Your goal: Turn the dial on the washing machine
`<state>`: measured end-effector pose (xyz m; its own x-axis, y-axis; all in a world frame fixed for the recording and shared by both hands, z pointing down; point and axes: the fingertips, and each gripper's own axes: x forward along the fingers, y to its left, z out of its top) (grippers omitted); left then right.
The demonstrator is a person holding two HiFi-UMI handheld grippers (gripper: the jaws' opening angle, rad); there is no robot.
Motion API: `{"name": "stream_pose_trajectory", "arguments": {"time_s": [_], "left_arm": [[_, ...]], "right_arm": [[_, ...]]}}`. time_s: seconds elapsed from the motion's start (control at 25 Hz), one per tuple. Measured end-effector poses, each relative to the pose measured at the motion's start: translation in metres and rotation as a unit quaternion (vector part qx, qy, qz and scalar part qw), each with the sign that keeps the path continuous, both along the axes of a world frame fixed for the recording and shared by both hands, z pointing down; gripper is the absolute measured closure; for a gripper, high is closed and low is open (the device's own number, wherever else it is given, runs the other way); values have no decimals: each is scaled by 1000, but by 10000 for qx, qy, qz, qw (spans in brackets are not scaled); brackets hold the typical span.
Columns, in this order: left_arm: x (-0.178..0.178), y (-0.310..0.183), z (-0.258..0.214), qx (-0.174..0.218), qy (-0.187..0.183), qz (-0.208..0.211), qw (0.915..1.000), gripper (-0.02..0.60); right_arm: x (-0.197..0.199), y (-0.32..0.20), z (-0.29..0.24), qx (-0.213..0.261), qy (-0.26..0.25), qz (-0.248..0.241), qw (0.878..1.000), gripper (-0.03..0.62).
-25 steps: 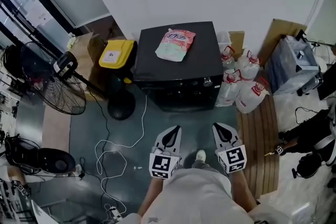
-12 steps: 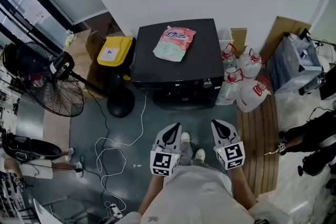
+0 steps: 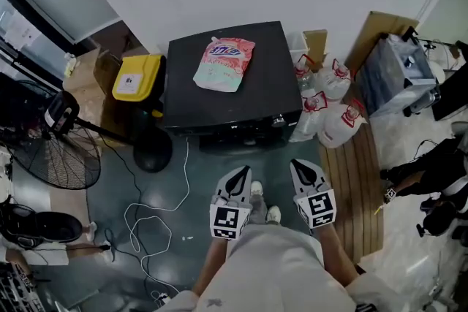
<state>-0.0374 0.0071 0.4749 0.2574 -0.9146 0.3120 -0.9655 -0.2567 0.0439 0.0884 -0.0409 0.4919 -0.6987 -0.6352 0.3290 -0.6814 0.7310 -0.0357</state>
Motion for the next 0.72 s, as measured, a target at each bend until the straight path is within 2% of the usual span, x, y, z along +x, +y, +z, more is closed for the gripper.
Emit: {"name": "stream_pose_trajectory", "arguments": {"time_s": [0.4, 0.72], "left_arm": [[-26, -65, 32, -317, 230, 405, 9984, 569], [-35, -93, 66, -613, 391, 788, 9942, 569]], "right_arm": [[-21, -51, 34, -296, 357, 450, 9979, 585], [-33, -80, 67, -432, 708, 802, 9933, 582]]}}
